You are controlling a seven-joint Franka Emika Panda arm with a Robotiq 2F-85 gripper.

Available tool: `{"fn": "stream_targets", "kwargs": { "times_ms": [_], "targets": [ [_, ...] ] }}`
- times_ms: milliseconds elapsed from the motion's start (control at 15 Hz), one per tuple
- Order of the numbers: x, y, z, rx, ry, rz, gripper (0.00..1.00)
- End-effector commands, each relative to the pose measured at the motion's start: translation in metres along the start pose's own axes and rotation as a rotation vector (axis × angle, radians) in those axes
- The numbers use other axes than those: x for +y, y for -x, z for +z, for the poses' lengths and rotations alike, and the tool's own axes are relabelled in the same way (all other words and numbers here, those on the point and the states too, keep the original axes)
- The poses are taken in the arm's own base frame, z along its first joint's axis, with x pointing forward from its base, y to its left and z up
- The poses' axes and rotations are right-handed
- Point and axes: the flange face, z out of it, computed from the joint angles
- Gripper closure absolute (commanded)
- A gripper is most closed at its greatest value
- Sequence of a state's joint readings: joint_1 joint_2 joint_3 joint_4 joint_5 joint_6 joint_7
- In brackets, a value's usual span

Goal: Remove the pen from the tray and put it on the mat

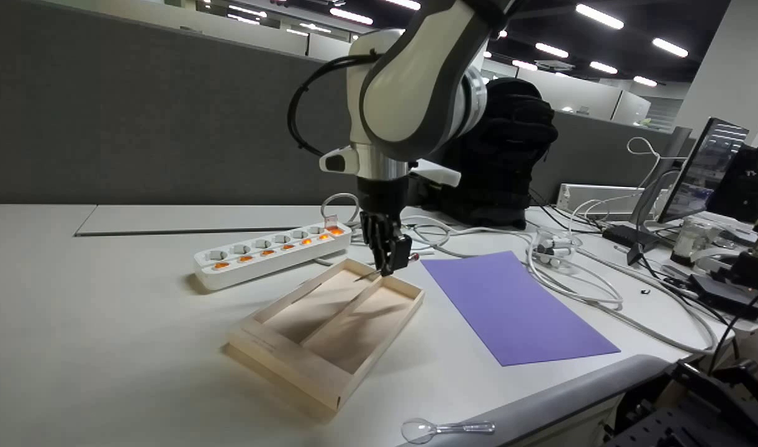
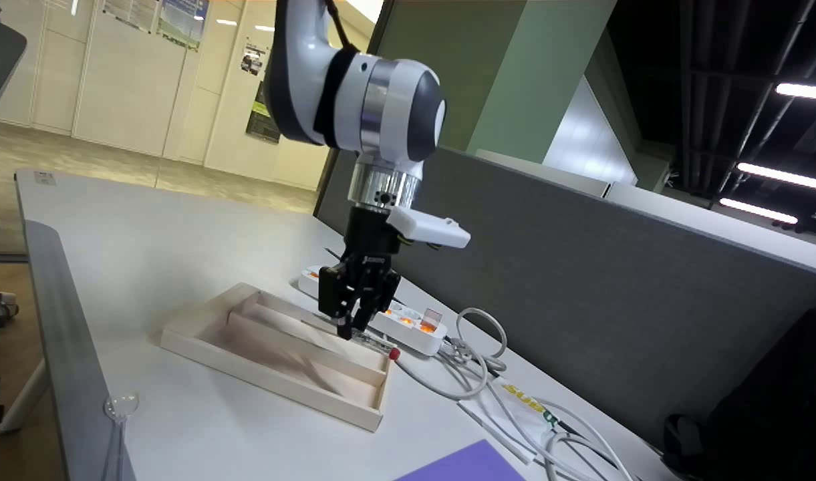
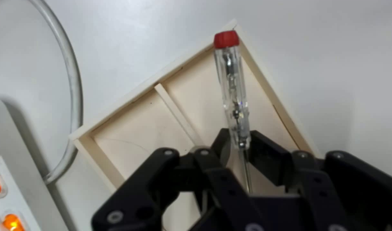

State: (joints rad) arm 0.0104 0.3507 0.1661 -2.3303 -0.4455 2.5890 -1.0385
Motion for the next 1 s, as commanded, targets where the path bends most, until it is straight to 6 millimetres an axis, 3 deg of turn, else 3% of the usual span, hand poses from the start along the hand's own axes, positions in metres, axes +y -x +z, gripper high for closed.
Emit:
{"fn": "stream_targets", "kwargs": {
  "times_ms": [0,133,333,600,933],
  "targets": [
    [-0.016,0.034,-0.039,-0.014,0.039,0.093,0.95],
    [-0.023,0.060,-0.046,-0.012,0.045,0.178,0.95],
    [-0.039,0.105,-0.038,0.005,0.020,0.312,0.95],
    [-0.060,0.163,-0.010,0.049,-0.016,0.494,0.95],
    [-0.085,0.214,0.022,0.066,-0.024,0.687,0.95]
  ]
}}
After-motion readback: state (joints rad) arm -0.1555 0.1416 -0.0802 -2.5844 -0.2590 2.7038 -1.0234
